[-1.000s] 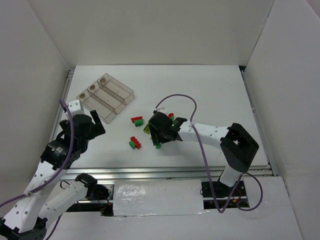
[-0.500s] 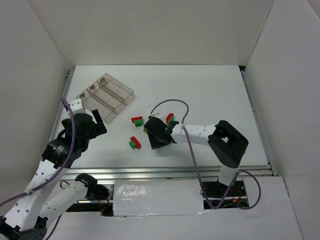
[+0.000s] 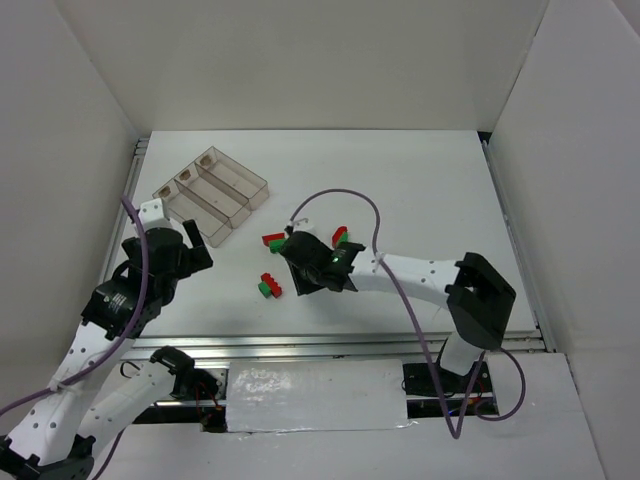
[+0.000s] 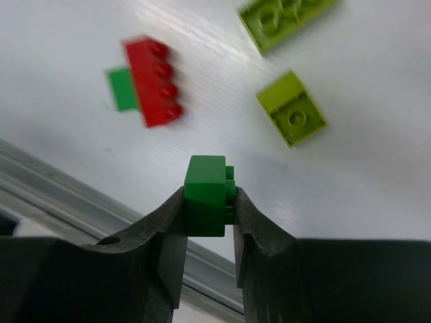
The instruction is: Sort the legos into containers by color
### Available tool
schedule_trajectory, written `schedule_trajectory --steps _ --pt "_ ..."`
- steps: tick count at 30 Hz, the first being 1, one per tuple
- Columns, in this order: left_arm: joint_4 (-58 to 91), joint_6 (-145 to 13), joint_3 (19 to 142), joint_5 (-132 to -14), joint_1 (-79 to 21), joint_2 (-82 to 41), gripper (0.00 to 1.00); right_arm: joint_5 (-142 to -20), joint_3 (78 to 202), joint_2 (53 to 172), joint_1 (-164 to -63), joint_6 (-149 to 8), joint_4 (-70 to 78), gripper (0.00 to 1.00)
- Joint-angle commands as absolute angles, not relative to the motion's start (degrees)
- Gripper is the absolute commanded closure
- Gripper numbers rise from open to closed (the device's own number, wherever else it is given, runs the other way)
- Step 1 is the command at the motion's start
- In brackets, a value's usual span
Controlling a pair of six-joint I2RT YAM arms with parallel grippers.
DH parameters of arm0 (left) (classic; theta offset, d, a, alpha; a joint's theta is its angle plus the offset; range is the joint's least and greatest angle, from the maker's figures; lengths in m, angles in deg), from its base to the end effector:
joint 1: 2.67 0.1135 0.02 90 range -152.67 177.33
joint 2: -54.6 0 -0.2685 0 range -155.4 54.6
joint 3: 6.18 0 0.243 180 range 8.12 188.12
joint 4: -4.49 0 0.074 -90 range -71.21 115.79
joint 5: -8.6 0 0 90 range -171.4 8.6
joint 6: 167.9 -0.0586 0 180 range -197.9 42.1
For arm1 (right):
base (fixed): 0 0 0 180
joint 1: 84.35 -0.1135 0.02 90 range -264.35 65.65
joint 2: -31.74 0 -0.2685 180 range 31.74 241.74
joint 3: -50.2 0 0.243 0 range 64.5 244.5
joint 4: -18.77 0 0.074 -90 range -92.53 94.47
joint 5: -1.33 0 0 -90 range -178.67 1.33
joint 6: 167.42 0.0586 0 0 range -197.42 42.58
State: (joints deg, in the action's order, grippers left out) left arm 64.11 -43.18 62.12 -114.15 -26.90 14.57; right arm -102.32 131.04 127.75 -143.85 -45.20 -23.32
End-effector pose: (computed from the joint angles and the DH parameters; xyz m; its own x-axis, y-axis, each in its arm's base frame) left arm 0.1349 -0.0260 0.3371 -0.3466 -0.3693 -0.8622 -0.3328 0.9078 -0.2551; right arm 0.1913 0.2975 0.2068 -0.7731 -0.2915 -0.5634 -0.4259 0.8967 0.1204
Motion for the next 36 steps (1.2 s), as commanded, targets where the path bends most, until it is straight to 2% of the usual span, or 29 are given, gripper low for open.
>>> schedule_trajectory --steps 1,6,11,14,20,25,27,29,34,35,36 --pt "63.17 -42.31 62.7 -116.19 -25.88 15.75 0.01 -102.12 138.39 122.96 -142.63 -48.41 -21.02 0.89" --pt "62.74 -42.74 62.35 -115.6 -23.16 16.72 0.0 -97.73 160.17 139.27 -137.44 -55.88 -22.25 0.89" --pt "61.77 -43.97 62.08 -113.57 -22.36 15.93 0.01 -99.66 184.66 155.97 -134.28 -60.54 -22.51 0.89" --pt "60.8 -45.29 61.82 -111.03 -22.1 16.28 0.01 -98.69 196.37 161.8 -132.87 -62.48 -21.73 0.88" --pt "59.4 -46.7 61.12 -108.39 -21.75 17.69 0.01 -97.29 198.52 167.52 -131.02 -65.47 -10.84 0.83" --pt "58.78 -47.58 60.94 -106.45 -21.75 17.69 0.0 -95.53 203.62 174.12 -129.26 -65.56 -9.5 0.79" --pt "58.43 -47.93 60.85 -105.74 -21.74 17.6 0.0 -94.91 204.07 175.7 -128.73 -65.47 -8.28 0.74" --pt "58.43 -48.11 60.85 -105.3 -21.74 17.6 0.01 -95.44 204.07 176.58 -128.38 -64.51 -7.57 0.63" --pt "58.34 -48.11 60.77 -105.04 -21.74 17.69 0.01 -93.69 204.59 178.78 -126.8 -62.13 -6.25 0.61" --pt "58.17 -48.2 60.68 -104.95 -21.74 17.78 0.01 -92.64 204.94 179.05 -126.8 -61.87 -6.16 0.56" --pt "58.25 -48.2 60.68 -104.86 -21.74 17.78 0.01 -92.45 206.42 179.4 -126.54 -61.78 -7.21 0.4"
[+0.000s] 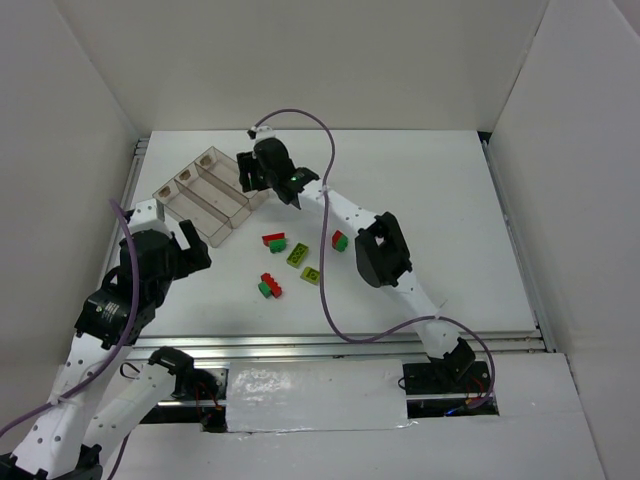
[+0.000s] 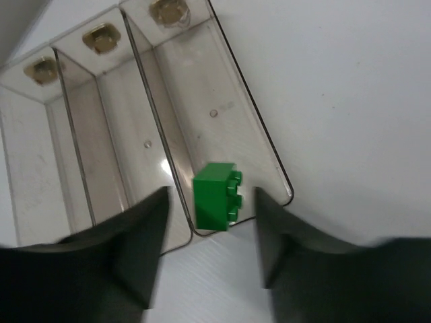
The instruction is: Sort the legos into containers by color
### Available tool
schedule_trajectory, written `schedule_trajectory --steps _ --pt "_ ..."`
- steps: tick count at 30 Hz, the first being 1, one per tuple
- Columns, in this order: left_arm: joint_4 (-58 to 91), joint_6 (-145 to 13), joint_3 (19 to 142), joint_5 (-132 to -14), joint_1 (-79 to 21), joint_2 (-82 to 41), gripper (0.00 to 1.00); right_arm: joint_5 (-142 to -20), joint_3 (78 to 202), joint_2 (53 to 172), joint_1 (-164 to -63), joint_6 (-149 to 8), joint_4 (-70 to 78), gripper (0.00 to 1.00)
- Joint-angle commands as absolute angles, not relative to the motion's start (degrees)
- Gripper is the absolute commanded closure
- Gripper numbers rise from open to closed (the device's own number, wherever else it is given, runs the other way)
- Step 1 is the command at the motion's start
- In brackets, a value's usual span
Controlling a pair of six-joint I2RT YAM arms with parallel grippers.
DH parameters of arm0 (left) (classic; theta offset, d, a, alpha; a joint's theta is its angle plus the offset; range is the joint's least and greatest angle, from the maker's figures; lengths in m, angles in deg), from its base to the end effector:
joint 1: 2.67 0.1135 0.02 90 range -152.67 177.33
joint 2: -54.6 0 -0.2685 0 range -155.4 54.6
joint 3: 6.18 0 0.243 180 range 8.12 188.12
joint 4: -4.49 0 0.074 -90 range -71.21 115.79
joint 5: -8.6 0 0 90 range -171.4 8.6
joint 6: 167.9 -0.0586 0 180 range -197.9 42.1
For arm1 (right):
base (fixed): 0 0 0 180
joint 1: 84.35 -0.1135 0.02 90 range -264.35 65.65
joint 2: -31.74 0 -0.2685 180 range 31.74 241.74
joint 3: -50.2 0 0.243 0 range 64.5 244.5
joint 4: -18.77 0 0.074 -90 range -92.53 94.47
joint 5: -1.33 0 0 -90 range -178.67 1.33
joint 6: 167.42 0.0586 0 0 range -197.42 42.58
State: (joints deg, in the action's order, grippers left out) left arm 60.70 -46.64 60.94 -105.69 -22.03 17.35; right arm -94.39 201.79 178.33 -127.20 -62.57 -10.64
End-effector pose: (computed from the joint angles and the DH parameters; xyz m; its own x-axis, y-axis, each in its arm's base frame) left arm 0.1318 -0.0207 0.3405 -0.3341 -0.3839 -0.8608 -0.2562 0.9159 -0.3090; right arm 0.4488 0.4083 0.2278 -0.4492 -0.0689 -0.8908 -0.5121 0.8368 0.1936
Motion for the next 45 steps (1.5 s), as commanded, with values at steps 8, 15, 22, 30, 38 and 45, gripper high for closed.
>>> schedule_trajectory --steps 8,15,22,30,38,45 --pt "57.99 -48.55 60.77 -104.25 -21.66 16.37 0.01 -91.92 204.95 177.65 -126.54 -62.22 -6.6 0.0" --pt "57.9 -44.78 62.69 -96.44 -22.7 6.39 0.01 -107.61 172.39 144.77 -126.27 -55.73 -4.68 0.0" --pt "49.13 -35.2 67.78 -99.94 -34.48 -13.66 0.01 -115.64 142.57 114.57 -125.66 -46.15 -16.44 0.0" --pt "47.79 -31.85 78.68 -107.66 -36.07 -34.57 0.01 -114.78 121.55 93.99 -125.13 -44.29 -20.84 0.0" --pt "49.99 -31.85 86.96 -108.12 -34.15 -46.46 0.01 -110.65 115.3 91.95 -125.04 -44.9 -17.77 0.0" --pt "45.6 -35.36 85.02 -103.72 -33.52 -45.86 0.01 -109.43 113.97 97.82 -122.15 -43.94 -14.52 0.0"
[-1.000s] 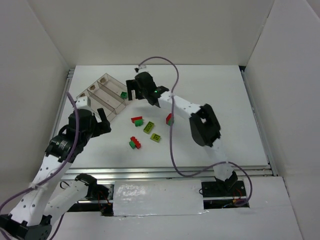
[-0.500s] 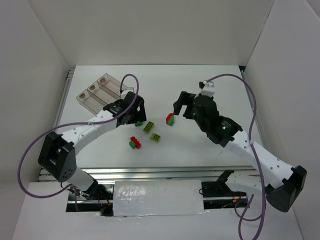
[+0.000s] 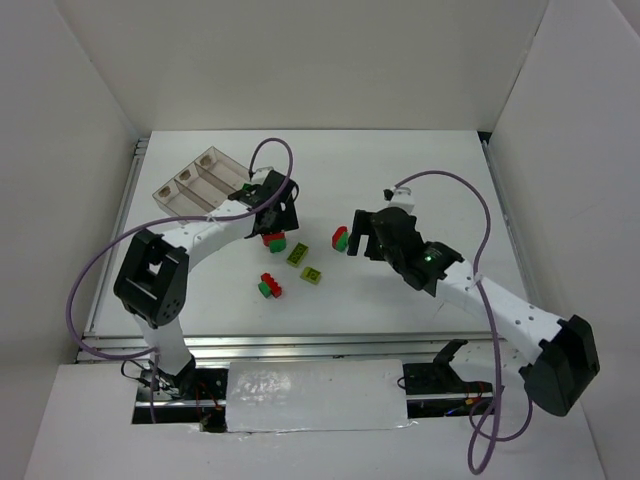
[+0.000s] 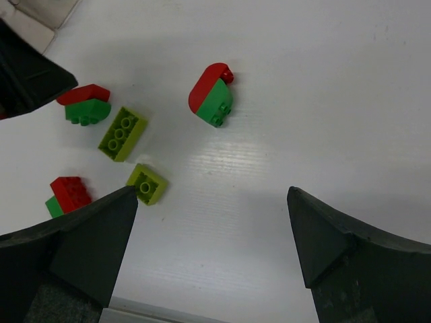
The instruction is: Sort the legos into containers by color
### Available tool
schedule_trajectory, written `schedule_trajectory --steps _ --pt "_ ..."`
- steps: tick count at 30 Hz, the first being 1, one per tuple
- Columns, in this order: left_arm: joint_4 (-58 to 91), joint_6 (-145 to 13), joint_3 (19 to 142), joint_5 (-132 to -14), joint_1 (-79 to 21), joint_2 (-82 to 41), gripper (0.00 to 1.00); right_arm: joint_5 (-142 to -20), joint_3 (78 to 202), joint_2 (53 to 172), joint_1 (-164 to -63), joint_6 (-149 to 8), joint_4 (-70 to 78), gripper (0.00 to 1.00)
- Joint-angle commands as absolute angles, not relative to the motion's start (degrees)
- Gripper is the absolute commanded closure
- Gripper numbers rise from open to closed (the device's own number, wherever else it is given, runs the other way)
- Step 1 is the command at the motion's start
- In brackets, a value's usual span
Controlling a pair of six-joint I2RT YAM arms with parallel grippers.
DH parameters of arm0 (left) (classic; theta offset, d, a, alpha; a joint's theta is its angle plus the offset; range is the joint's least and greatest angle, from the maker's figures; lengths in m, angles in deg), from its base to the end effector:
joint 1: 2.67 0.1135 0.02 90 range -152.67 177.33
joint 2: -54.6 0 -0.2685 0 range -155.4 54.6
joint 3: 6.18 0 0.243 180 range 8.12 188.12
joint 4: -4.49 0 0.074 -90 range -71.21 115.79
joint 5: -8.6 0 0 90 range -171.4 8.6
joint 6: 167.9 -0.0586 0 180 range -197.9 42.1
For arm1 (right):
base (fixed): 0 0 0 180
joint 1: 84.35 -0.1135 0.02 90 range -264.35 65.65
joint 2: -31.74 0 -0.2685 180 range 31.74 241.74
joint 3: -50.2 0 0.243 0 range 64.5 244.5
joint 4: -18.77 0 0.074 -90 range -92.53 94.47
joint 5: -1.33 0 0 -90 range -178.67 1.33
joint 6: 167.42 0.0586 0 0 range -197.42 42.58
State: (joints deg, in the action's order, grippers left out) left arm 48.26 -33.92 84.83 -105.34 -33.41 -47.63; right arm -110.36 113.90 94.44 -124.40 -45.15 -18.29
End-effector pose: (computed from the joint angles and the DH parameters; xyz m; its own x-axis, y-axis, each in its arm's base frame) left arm 0.3460 -0.1781 0.2241 -0.6920 -0.3269 -0.6436 -0.2967 0.9416 -0.1592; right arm 0.2004 0.1402 0.2807 -0.5781 0.1621 -0.7997 -0.0716 0.9662 0.2477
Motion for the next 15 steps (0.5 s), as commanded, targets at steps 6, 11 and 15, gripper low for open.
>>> schedule_trajectory --steps 6,11,15 --pt "44.1 -37.82 83.17 -104.24 -33.61 -41.64 0.01 -107.66 122.14 113.91 -120.12 -40.69 -14.87 0.0" --pt "46.65 -42.12 86.78 -105.4 -31.6 -46.54 0.01 -104.59 126.19 120.68 -120.21 -38.4 -14.34 0.0" --pt "45.08 -47.22 86.88 -101.17 -29.22 -49.11 0.01 -102.91 123.22 119.46 -120.47 -38.49 -12.06 0.0"
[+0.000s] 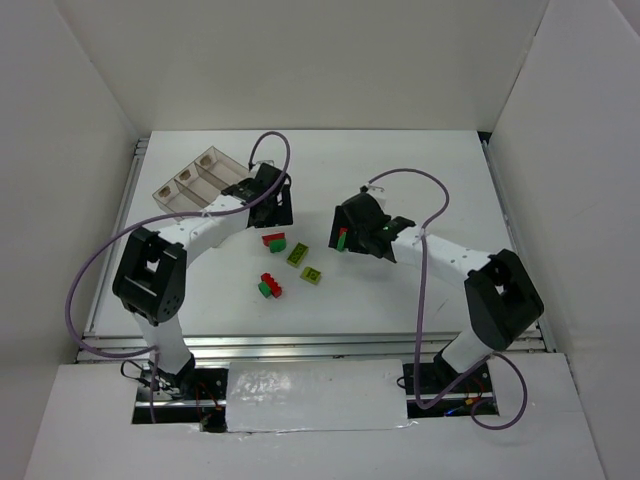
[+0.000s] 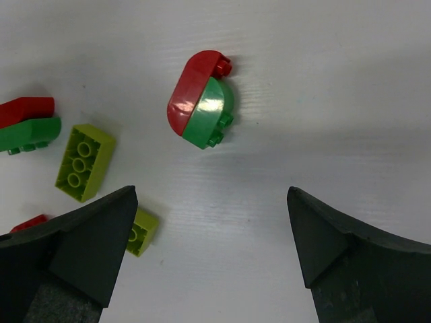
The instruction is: Sort the legos into containers by color
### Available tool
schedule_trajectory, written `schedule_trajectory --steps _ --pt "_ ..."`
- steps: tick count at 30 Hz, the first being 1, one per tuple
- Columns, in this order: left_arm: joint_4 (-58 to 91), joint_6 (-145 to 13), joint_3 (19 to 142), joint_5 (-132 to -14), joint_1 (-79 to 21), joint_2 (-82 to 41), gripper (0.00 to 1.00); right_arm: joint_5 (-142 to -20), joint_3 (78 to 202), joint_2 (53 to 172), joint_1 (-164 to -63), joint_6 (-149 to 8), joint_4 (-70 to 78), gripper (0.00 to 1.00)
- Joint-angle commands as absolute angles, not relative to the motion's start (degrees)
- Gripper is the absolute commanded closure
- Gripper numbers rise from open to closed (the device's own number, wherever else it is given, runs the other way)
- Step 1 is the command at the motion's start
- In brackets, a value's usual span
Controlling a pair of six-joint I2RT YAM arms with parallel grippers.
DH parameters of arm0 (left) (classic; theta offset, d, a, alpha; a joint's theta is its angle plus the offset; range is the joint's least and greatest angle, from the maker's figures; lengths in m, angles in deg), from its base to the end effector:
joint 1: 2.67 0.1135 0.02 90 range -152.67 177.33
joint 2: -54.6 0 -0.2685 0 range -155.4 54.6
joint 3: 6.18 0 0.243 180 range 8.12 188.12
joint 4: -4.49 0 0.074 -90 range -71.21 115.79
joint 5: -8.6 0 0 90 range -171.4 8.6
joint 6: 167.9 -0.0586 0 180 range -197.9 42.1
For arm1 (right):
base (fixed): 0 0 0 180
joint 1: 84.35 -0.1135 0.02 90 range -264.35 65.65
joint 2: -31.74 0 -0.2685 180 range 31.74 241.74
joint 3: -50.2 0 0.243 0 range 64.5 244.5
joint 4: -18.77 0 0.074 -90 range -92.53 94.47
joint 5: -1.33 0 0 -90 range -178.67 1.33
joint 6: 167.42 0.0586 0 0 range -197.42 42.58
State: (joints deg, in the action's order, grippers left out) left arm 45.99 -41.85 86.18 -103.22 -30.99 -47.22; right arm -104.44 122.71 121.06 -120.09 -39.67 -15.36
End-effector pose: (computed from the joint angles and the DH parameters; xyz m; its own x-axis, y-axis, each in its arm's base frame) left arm 0.3586 -0.1685 0.2366 -0.6907 -0.2484 -0.6791 -0.2129 0.9674 -0.1373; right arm 0.2785 0.1808 0.2105 -0.7574 0.1808 -0.6274 0.0513 0.9744 0.2189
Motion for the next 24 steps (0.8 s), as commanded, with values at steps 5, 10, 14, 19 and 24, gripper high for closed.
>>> schedule_trajectory --steps 5,10,14,19,24 --pt "38.15 -60.63 79.52 -96.26 -28.42 -46.14 0.01 -99.49 119.78 116.47 -120.56 -40.94 -9.86 0.0" --pt "27.41 -71.46 72.99 -85.56 -28.25 -42.25 0.01 -96.76 117.32 114.1 -121.61 -42.53 -9.59 0.0" --pt "28.19 -78.24 75.44 -81.92 -28.16 -46.2 0.01 -95.09 114.87 111.29 -123.19 -43.23 -9.24 0.0" --pt "26.53 -80.72 75.44 -76.85 -25.01 -47.44 0.01 -93.16 113.36 108.21 -124.51 -44.46 -9.15 0.0" --pt "28.89 -84.84 77.19 -66.63 -24.21 -50.32 0.01 -92.45 112.84 106.63 -124.95 -45.08 -9.07 0.0"
